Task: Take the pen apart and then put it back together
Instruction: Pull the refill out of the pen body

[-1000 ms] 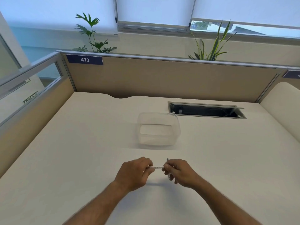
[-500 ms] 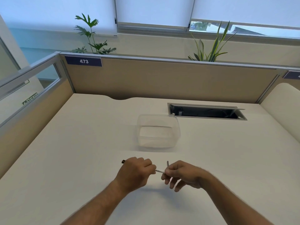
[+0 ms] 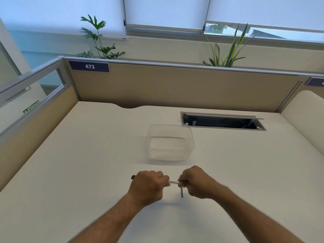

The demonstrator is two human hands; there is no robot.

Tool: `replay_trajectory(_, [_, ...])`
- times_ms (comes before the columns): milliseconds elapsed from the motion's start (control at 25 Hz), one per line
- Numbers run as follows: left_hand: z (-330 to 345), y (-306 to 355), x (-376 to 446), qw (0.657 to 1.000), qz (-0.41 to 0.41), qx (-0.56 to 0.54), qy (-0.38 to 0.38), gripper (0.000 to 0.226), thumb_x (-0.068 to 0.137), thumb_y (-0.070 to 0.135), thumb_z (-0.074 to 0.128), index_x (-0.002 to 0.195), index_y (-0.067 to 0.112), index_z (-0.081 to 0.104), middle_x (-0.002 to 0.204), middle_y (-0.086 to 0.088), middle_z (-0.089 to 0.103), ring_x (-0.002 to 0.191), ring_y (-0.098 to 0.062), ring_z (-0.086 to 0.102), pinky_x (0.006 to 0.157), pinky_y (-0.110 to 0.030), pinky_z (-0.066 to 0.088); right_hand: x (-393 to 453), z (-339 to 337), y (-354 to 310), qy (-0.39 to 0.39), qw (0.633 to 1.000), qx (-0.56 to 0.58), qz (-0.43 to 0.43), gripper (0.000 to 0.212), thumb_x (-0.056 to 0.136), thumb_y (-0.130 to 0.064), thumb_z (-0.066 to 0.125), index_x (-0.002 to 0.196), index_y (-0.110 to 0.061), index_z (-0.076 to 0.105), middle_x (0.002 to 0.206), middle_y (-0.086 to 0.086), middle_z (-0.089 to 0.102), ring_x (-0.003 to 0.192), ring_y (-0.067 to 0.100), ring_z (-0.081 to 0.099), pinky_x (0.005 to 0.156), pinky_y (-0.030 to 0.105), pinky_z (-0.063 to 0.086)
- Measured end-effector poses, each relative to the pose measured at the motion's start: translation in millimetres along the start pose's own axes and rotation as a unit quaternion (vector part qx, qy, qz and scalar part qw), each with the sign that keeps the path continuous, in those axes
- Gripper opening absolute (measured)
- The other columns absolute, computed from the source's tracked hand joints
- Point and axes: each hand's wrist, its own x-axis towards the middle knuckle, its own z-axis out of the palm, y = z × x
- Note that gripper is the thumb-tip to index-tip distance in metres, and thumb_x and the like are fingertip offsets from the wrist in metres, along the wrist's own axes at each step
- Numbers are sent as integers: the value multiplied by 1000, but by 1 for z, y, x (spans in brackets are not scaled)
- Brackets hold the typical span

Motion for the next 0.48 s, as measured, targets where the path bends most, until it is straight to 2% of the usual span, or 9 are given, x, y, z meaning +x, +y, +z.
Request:
replay_trajectory(120, [-2, -1, 0, 998, -44, -3, -39, 17, 86, 33, 66, 73, 21, 65, 60, 2, 63, 44, -23, 54, 42, -23, 32, -4, 4, -1, 56, 996, -54, -46, 20, 85, -6, 58, 89, -13, 76, 86, 5, 74, 78, 24, 63, 64, 28, 46])
replay_trajectory(200, [-3, 3, 2, 990, -109, -48, -79, 24, 95, 37, 49, 85, 23, 65, 74, 1, 68, 61, -25, 60, 52, -28, 40, -9, 4, -2, 100, 985, -113, -86, 15, 78, -2, 65, 83, -13, 75, 77, 4, 70, 69, 24, 61, 57, 30, 47])
replay_trajectory(240, [-4, 3, 5, 978, -143, -98, -119, 27, 97, 37, 43, 87, 25, 65, 79, 2, 68, 69, -24, 60, 59, -31, 44, -11, 4, -3, 128, 977, -139, -103, 16, 72, 1, 71, 79, -14, 74, 73, 2, 69, 63, 23, 59, 52, 28, 46])
replay_trajectory(320, [-10, 1, 13, 940, -199, -199, -190, 31, 98, 37, 41, 82, 27, 66, 74, 8, 64, 71, -19, 60, 63, -32, 45, -16, 4, -3, 160, 963, -171, -132, 22, 65, 4, 75, 77, -15, 72, 70, 0, 66, 57, 22, 56, 48, 26, 44])
replay_trajectory(400, [-16, 0, 18, 919, -215, -262, -202, 29, 97, 40, 43, 85, 28, 67, 66, 7, 65, 66, -15, 61, 64, -32, 48, -17, 1, -2, 166, 956, -191, -149, 20, 68, 2, 74, 79, -15, 71, 73, -1, 66, 58, 22, 57, 50, 28, 45])
replay_trajectory(480, [-19, -1, 19, 943, -178, -230, -164, 26, 90, 50, 50, 100, 31, 65, 79, 6, 73, 74, -15, 64, 71, -34, 53, -15, -5, -3, 118, 974, -162, -101, 13, 81, -6, 67, 86, -17, 73, 81, 0, 69, 69, 23, 61, 57, 30, 47])
